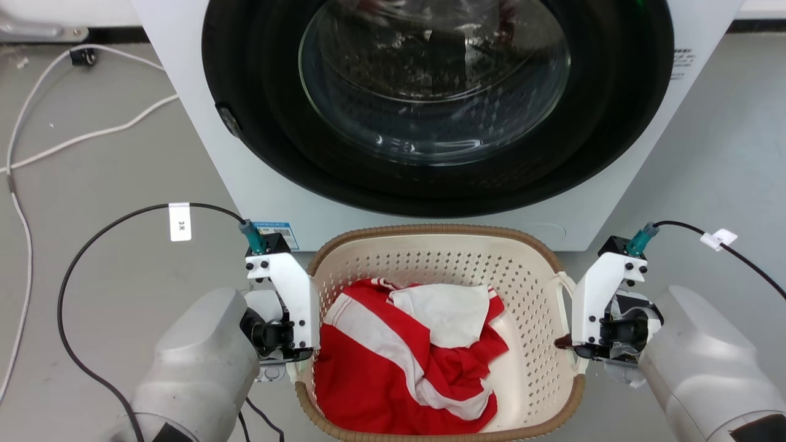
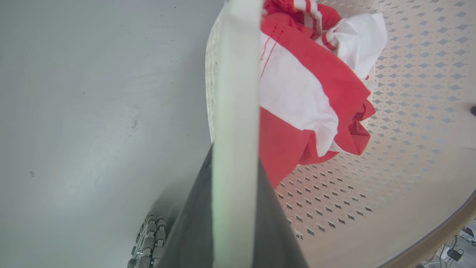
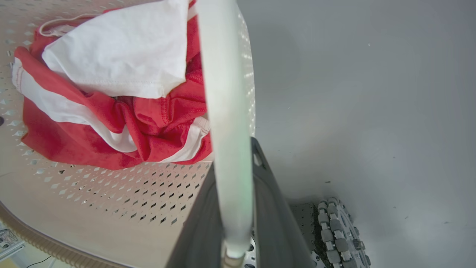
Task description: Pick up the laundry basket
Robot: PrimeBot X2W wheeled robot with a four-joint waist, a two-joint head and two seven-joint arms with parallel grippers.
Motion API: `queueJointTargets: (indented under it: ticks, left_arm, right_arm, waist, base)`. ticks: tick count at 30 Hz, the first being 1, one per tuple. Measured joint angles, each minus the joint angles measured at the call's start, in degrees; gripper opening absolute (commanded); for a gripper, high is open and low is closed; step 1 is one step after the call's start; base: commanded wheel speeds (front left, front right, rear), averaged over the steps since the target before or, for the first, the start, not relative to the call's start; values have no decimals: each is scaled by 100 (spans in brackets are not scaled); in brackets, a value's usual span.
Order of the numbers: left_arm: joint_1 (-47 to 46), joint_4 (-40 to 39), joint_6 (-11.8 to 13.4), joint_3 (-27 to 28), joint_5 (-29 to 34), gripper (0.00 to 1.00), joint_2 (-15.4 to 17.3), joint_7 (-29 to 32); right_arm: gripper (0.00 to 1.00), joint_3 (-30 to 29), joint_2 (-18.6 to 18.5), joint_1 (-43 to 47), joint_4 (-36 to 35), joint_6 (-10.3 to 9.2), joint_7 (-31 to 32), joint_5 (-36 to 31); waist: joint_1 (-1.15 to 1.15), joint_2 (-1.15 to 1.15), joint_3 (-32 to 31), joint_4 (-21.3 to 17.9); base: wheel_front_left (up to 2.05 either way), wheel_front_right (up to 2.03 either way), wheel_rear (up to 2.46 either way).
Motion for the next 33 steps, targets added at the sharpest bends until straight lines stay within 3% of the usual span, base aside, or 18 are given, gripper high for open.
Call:
queueJointTargets:
  ticks: [12,33]
  left_arm:
    - [218,131,0,-80,-219,0,-16,482]
    - [405,168,0,-185,-363,0,-75,532]
  right_arm:
    - [0,-432,-3,268,46,0,660,-102]
    - [0,-1148,113,451,54,0,700,-869]
  waist:
    - [0,0,-518,-87]
    - [1,0,-678,-62]
  base:
    - [0,0,0]
    - [0,0,0]
